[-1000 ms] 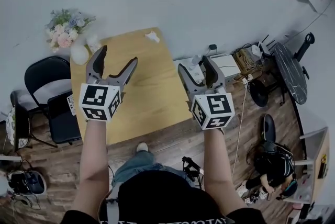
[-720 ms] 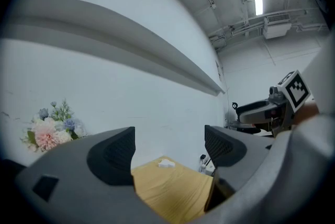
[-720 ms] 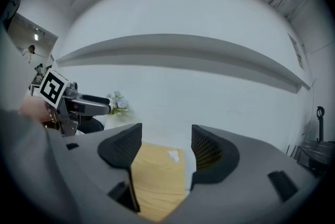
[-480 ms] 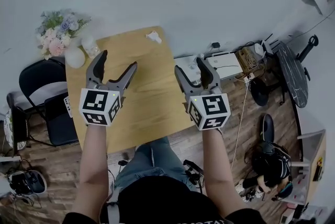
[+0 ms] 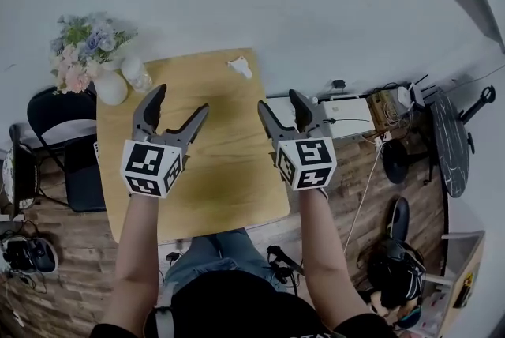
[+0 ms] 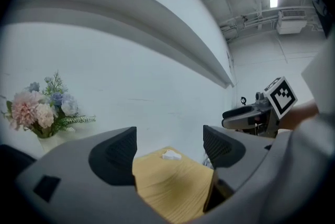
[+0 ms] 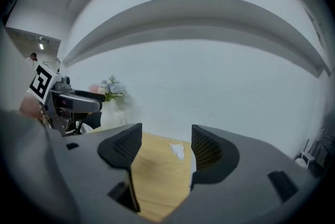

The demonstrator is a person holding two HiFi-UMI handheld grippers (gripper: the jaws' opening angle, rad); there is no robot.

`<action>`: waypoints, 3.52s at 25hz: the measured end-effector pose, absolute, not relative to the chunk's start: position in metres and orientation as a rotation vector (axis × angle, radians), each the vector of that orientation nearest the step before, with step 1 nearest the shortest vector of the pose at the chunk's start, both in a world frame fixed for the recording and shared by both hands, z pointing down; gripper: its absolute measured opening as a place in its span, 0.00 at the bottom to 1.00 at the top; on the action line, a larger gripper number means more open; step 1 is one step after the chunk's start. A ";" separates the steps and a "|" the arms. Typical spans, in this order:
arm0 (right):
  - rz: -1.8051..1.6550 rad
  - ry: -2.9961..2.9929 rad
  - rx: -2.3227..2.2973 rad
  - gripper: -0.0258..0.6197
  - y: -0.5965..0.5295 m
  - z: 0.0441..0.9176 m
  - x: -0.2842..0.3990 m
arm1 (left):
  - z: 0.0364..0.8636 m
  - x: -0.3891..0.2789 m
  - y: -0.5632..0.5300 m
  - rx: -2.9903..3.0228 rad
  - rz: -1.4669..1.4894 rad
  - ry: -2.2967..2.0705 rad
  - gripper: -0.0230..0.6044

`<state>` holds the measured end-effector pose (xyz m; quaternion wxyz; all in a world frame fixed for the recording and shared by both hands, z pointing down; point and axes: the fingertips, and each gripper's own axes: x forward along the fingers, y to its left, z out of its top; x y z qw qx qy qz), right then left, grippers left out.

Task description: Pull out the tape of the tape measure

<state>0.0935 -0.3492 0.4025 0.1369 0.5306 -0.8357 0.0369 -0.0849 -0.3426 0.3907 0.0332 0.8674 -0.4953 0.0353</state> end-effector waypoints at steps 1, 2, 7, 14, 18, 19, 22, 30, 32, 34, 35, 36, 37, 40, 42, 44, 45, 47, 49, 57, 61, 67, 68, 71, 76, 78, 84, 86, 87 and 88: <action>0.117 -2.422 1.520 0.52 -0.360 0.408 0.095 | 0.393 -0.084 -0.350 2.657 0.115 -1.536 0.68; 0.126 -2.423 1.503 0.52 -0.370 0.414 0.095 | 0.396 -0.084 -0.357 2.645 0.119 -1.548 0.68; 0.213 -2.421 1.422 0.52 -0.424 0.452 0.096 | 0.411 -0.082 -0.390 2.590 0.164 -1.598 0.67; 0.324 -2.381 1.297 0.51 -0.492 0.512 0.088 | 0.423 -0.086 -0.431 2.523 0.197 -1.664 0.66; 0.380 -2.343 1.238 0.51 -0.520 0.546 0.079 | 0.428 -0.089 -0.445 2.481 0.200 -1.699 0.66; 0.395 -2.332 1.217 0.50 -0.525 0.555 0.077 | 0.430 -0.091 -0.447 2.468 0.204 -1.710 0.66; 0.424 -2.286 1.162 0.50 -0.537 0.582 0.075 | 0.436 -0.100 -0.452 2.429 0.218 -1.743 0.66; 0.477 -2.205 1.060 0.45 -0.560 0.632 0.072 | 0.457 -0.103 -0.451 2.394 0.322 -1.780 0.65; 0.484 -2.187 1.035 0.45 -0.563 0.641 0.070 | 0.461 -0.103 -0.450 2.379 0.327 -1.788 0.65; 0.478 -2.162 1.018 0.42 -0.566 0.648 0.069 | 0.464 -0.103 -0.448 2.372 0.344 -1.790 0.65; 0.475 -2.149 1.016 0.41 -0.568 0.650 0.069 | 0.466 -0.103 -0.447 2.369 0.351 -1.792 0.65; 0.471 -2.137 1.017 0.39 -0.570 0.652 0.070 | 0.467 -0.104 -0.446 2.365 0.355 -1.794 0.65; 0.464 -2.128 1.021 0.31 -0.571 0.653 0.070 | 0.468 -0.104 -0.445 2.361 0.356 -1.797 0.65; 0.456 -2.125 1.014 0.26 -0.571 0.653 0.070 | 0.470 -0.104 -0.440 2.351 0.363 -1.793 0.65; 0.459 -2.125 1.010 0.26 -0.569 0.652 0.071 | 0.468 -0.104 -0.438 2.354 0.362 -1.790 0.65; 0.459 -2.128 1.014 0.26 -0.567 0.647 0.071 | 0.463 -0.105 -0.437 2.365 0.351 -1.795 0.65; 0.458 -2.131 1.018 0.26 -0.566 0.644 0.071 | 0.460 -0.105 -0.437 2.370 0.346 -1.797 0.65; 0.453 -2.137 1.022 0.26 -0.563 0.636 0.071 | 0.455 -0.105 -0.435 2.381 0.339 -1.795 0.65; 0.442 -2.143 1.024 0.26 -0.559 0.627 0.071 | 0.450 -0.103 -0.432 2.393 0.340 -1.786 0.65; 0.391 -2.173 1.050 0.26 -0.531 0.582 0.068 | 0.421 -0.098 -0.412 2.474 0.274 -1.755 0.64; 0.358 -2.184 1.076 0.26 -0.515 0.554 0.067 | 0.396 -0.097 -0.398 2.530 0.224 -1.752 0.64; 0.315 -2.202 1.121 0.26 -0.485 0.515 0.068 | 0.367 -0.102 -0.374 2.590 0.153 -1.752 0.63; 0.308 -2.205 1.133 0.26 -0.480 0.508 0.068 | 0.363 -0.103 -0.370 2.601 0.146 -1.748 0.63; 0.290 -2.207 1.172 0.26 -0.463 0.487 0.067 | 0.352 -0.104 -0.357 2.635 0.123 -1.737 0.63; 0.237 -2.218 1.206 0.26 -0.428 0.459 0.062 | 0.341 -0.103 -0.336 2.680 0.081 -1.707 0.63; 0.212 -2.220 1.223 0.26 -0.413 0.448 0.060 | 0.336 -0.104 -0.327 2.698 0.066 -1.693 0.62; 0.193 -2.241 1.288 0.26 -0.366 0.420 0.056 | 0.326 -0.107 -0.297 2.750 0.025 -1.641 0.62; 0.198 -2.244 1.314 0.26 -0.350 0.411 0.055 | 0.324 -0.107 -0.287 2.770 0.022 -1.623 0.62; 0.207 -2.248 1.328 0.26 -0.342 0.408 0.055 | 0.323 -0.106 -0.282 2.778 0.021 -1.615 0.62; 0.217 -2.255 1.340 0.26 -0.334 0.404 0.054 | 0.323 -0.106 -0.277 2.786 0.019 -1.608 0.61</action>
